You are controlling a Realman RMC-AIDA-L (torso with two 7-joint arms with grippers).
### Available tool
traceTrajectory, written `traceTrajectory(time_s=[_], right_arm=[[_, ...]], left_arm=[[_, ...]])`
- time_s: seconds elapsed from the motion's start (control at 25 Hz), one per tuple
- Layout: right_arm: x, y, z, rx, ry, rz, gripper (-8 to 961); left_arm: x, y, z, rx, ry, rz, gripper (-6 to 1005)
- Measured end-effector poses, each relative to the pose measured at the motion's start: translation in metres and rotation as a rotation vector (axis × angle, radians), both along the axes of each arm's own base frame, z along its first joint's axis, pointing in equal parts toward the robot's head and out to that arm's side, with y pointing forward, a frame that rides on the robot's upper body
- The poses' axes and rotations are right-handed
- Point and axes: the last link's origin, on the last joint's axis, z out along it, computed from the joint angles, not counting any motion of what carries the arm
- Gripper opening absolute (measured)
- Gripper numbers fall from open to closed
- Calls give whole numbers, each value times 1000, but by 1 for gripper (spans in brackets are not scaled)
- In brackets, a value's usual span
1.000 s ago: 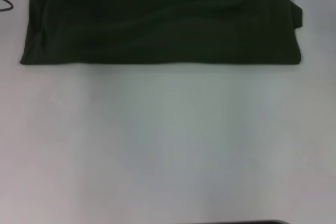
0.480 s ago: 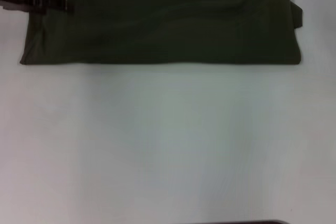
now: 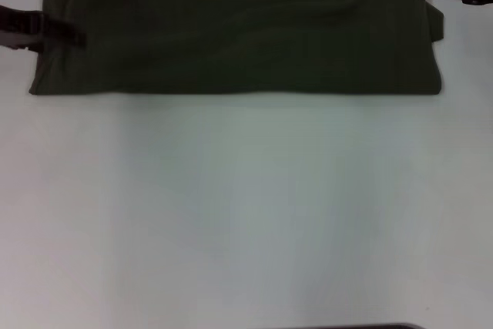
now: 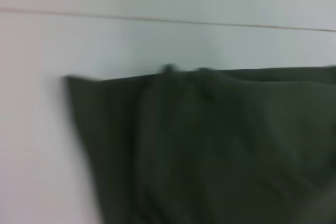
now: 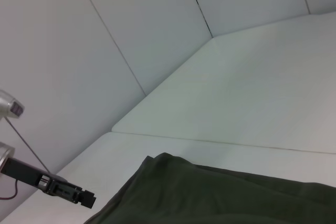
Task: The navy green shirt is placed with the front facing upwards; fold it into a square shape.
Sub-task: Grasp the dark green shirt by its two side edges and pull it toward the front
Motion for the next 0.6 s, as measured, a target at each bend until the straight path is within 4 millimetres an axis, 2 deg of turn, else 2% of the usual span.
traceTrajectory(time_s=[0.36,0.6], right_arm=[[0,2,1,7,0,-9,929],[-1,3,0,8,0,-7,930]], left_arm=[[-16,-4,0,29,5,163,877],[-21,-3,-2,45,11,180,878]])
